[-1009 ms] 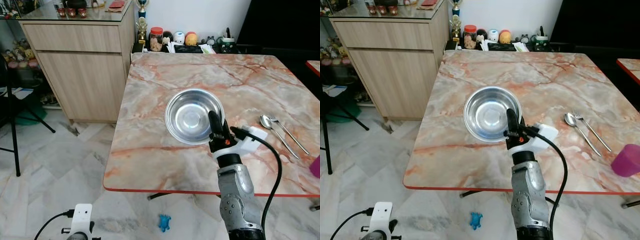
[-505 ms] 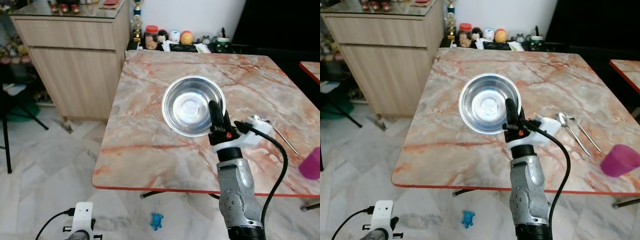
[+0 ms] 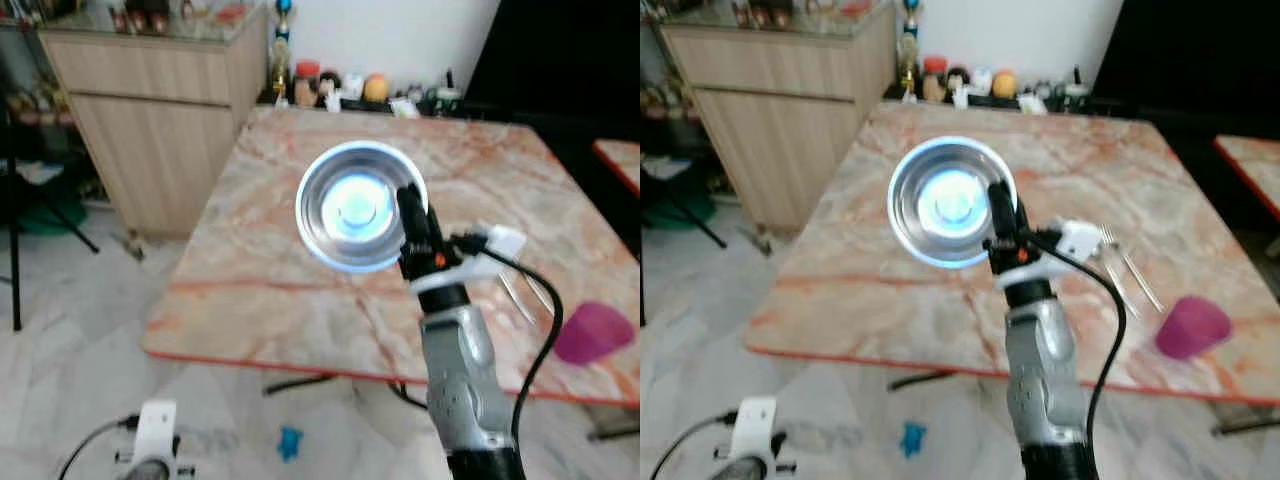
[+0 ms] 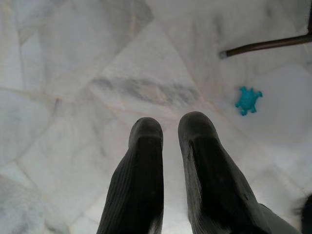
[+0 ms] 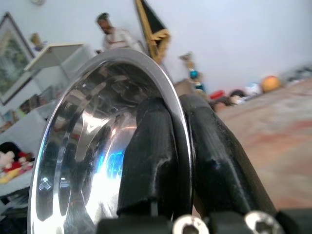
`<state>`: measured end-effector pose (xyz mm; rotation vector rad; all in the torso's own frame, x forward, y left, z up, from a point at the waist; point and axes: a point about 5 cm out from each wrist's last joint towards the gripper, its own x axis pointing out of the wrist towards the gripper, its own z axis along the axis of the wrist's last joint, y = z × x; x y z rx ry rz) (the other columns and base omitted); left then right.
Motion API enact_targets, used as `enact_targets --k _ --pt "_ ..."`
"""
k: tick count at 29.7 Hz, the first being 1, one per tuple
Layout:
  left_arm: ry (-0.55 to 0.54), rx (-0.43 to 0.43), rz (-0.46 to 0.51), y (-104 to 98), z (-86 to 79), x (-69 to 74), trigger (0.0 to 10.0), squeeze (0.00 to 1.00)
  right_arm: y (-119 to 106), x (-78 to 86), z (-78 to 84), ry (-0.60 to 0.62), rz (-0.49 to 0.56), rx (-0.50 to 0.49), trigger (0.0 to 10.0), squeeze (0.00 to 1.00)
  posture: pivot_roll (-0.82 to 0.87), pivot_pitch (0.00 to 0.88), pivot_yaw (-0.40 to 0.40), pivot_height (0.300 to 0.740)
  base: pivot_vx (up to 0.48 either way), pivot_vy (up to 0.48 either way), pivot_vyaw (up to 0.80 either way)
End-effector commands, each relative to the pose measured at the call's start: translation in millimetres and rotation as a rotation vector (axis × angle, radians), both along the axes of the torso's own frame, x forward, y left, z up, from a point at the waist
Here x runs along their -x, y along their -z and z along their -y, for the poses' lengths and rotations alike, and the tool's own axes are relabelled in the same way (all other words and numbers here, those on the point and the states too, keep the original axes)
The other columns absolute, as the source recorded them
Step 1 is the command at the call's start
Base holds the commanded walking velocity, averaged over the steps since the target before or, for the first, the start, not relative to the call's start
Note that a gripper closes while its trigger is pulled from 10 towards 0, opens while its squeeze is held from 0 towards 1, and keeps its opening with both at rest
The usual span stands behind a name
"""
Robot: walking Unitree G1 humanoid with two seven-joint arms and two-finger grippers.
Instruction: Setting the table
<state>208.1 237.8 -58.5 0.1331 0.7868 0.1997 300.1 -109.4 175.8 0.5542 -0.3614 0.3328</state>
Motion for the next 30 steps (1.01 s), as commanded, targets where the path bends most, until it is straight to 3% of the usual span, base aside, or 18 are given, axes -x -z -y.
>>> enact_targets --k 1,30 --pt "0.008 0.022 -0.001 2 9.6 -1.0 10.0 0.0 -2 3.2 5.4 0.029 0.008 -0.021 10.0 0.0 0.09 0.0 -0.052 0.74 0.0 -0.311 0.0" --pt "0.034 0.017 -0.011 4 10.3 1.9 10.0 0.0 -12 4.6 8.7 0.045 0.061 -0.039 10.0 0.0 0.1 0.0 -0.048 0.74 0.0 -0.309 0.0"
